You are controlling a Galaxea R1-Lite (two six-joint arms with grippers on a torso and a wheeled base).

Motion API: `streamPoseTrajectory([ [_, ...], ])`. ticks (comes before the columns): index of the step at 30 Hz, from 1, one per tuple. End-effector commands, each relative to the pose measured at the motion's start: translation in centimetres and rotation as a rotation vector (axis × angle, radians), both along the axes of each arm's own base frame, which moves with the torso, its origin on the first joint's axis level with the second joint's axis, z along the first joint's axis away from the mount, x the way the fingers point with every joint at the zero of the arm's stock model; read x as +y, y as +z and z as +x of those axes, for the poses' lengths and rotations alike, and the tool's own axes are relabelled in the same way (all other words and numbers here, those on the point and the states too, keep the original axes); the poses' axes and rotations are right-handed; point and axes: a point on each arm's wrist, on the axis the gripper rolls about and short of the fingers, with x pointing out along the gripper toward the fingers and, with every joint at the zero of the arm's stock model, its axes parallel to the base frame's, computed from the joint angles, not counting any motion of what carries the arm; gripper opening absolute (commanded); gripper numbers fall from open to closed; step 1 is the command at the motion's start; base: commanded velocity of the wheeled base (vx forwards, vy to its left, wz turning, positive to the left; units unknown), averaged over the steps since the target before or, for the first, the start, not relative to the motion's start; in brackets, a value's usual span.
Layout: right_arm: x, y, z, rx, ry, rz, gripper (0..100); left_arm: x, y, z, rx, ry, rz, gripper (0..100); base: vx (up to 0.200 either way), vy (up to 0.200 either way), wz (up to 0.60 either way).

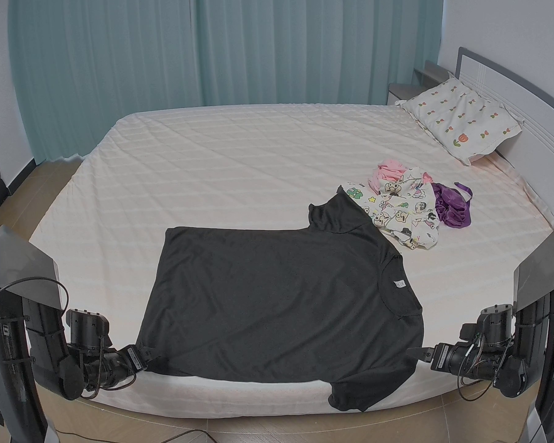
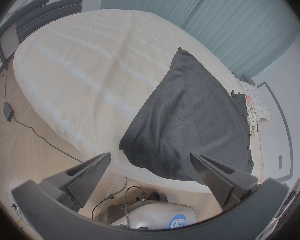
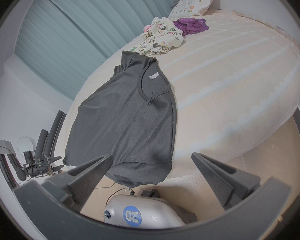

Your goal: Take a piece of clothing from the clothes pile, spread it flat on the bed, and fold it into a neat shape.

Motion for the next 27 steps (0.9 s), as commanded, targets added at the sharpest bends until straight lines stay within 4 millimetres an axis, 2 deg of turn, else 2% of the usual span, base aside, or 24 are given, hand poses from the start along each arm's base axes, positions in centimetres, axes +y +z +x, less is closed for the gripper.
streamPoseTrajectory([
  [1, 0.0, 0.1, 0.1, -0.009, 0.001, 0.002, 100, -0.3, -0.5, 0.4, 0.006, -0.002, 0.009, 100, 0.0, 0.0, 0.0],
  [7, 0.0, 0.0, 0.1, -0.007, 0.001, 0.002, 100, -0.8, -0.9, 0.5, 0.013, 0.007, 0.05, 100, 0.0, 0.0, 0.0],
  [16, 0.1, -0.2, 0.1, 0.0, 0.003, 0.001, 100, -1.1, -1.3, 2.0, -0.024, 0.03, 0.072, 100, 0.0, 0.0, 0.0],
  [17, 0.1, -0.3, 0.0, 0.003, 0.003, 0.0, 100, -1.2, -1.7, 2.0, -0.017, 0.038, 0.093, 0, 0.0, 0.0, 0.0],
  [24, 0.1, -0.3, -0.1, 0.008, 0.006, 0.001, 100, -1.7, -1.9, 1.9, -0.011, 0.068, 0.133, 0, 0.0, 0.0, 0.0],
  [27, 0.1, -0.2, -0.7, 0.04, -0.008, 0.016, 100, -1.5, -1.7, 2.1, -0.022, 0.095, 0.113, 0, 0.0, 0.0, 0.0],
])
